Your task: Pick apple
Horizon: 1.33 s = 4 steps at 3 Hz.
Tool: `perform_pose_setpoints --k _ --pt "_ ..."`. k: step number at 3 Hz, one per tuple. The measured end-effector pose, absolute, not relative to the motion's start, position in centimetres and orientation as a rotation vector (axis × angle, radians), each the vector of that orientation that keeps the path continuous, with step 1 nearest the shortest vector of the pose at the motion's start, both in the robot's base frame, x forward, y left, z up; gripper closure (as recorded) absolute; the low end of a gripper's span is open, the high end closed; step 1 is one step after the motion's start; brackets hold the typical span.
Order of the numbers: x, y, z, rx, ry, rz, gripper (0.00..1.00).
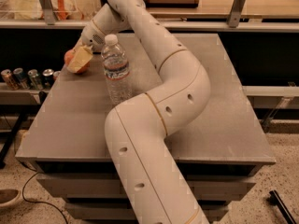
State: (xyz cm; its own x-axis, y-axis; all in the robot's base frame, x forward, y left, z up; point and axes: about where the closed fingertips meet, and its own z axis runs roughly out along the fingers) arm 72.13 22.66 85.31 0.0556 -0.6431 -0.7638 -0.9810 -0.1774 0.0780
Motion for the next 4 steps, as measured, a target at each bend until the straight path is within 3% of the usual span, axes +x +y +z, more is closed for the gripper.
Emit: perform_pose_setpoints --k 4 --pt "72.13 22.68 85.32 -1.87 1.621 0.946 1.0"
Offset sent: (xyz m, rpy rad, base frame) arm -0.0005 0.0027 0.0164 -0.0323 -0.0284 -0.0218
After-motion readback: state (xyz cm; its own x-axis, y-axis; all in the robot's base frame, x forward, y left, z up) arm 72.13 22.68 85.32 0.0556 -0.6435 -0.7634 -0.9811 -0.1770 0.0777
